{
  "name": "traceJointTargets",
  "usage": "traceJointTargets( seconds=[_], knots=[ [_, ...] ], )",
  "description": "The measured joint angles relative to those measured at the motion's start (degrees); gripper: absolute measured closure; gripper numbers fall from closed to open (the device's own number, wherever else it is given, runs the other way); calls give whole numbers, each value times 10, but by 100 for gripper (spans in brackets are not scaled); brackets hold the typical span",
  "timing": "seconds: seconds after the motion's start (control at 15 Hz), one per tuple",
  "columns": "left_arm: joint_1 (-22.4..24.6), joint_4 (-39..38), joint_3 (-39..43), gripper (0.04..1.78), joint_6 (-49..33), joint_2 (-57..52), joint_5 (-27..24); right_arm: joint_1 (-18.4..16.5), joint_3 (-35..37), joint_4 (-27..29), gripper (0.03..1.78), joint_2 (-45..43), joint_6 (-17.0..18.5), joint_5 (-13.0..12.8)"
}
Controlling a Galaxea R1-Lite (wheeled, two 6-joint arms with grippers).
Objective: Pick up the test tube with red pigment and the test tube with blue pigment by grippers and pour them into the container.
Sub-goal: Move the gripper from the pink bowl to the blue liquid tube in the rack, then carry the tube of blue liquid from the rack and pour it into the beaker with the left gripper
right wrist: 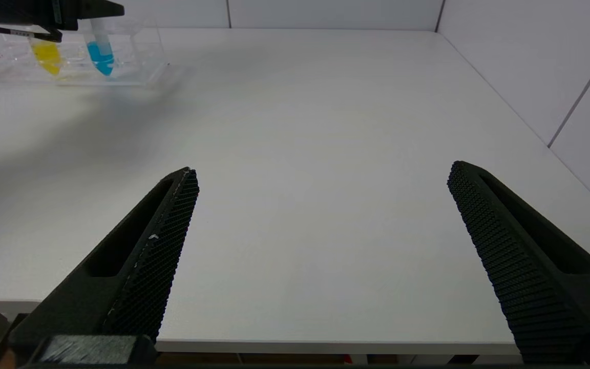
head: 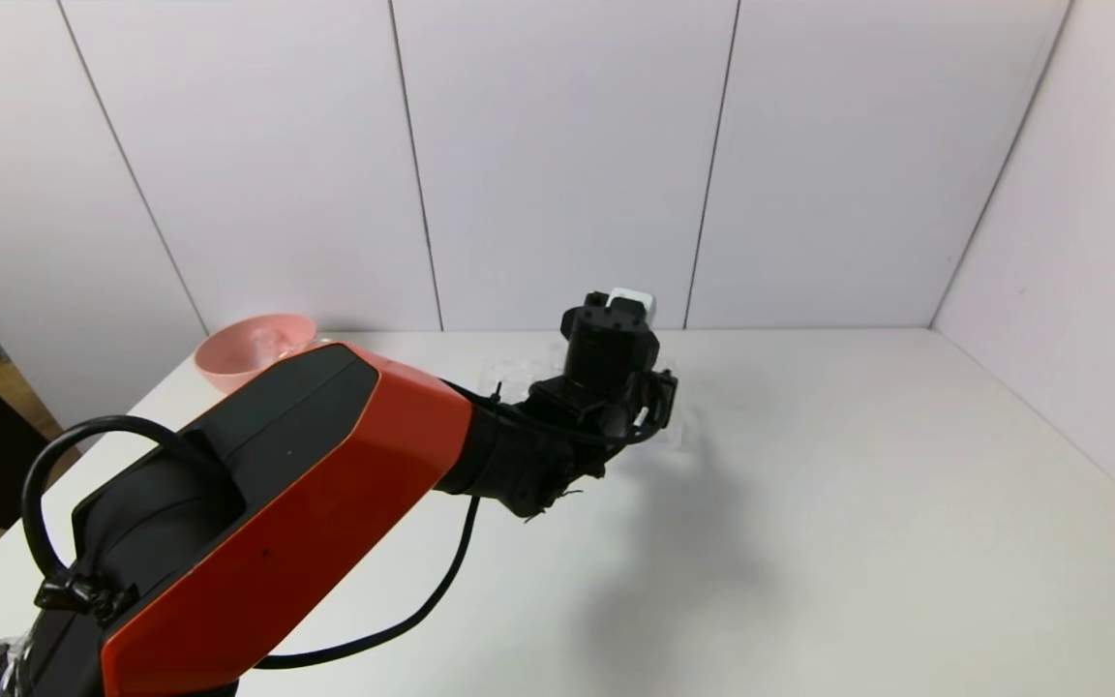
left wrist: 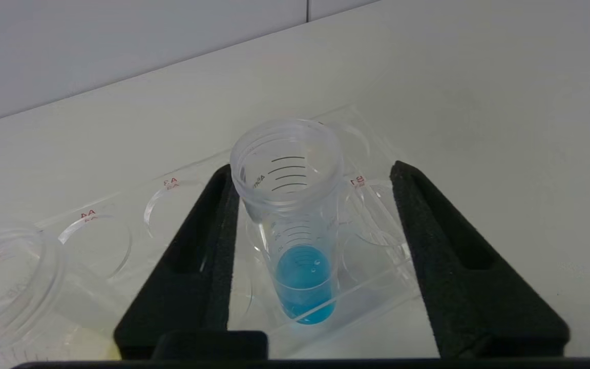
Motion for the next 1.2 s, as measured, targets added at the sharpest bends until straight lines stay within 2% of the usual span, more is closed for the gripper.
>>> traceJointTargets(
  seconds=[0.13,0.2,0.27,1.2],
  knots=[
    [0,0,0,121,0,0,1,0,0,0,4,0,0,0],
    [0,0,1,133,0,0,1,0,0,0,4,0,0,0],
    [0,0,1,137,0,0,1,0,0,0,4,0,0,0],
    [-2,0,-1,137,5,-5,-1,0,0,0,4,0,0,0]
  ],
)
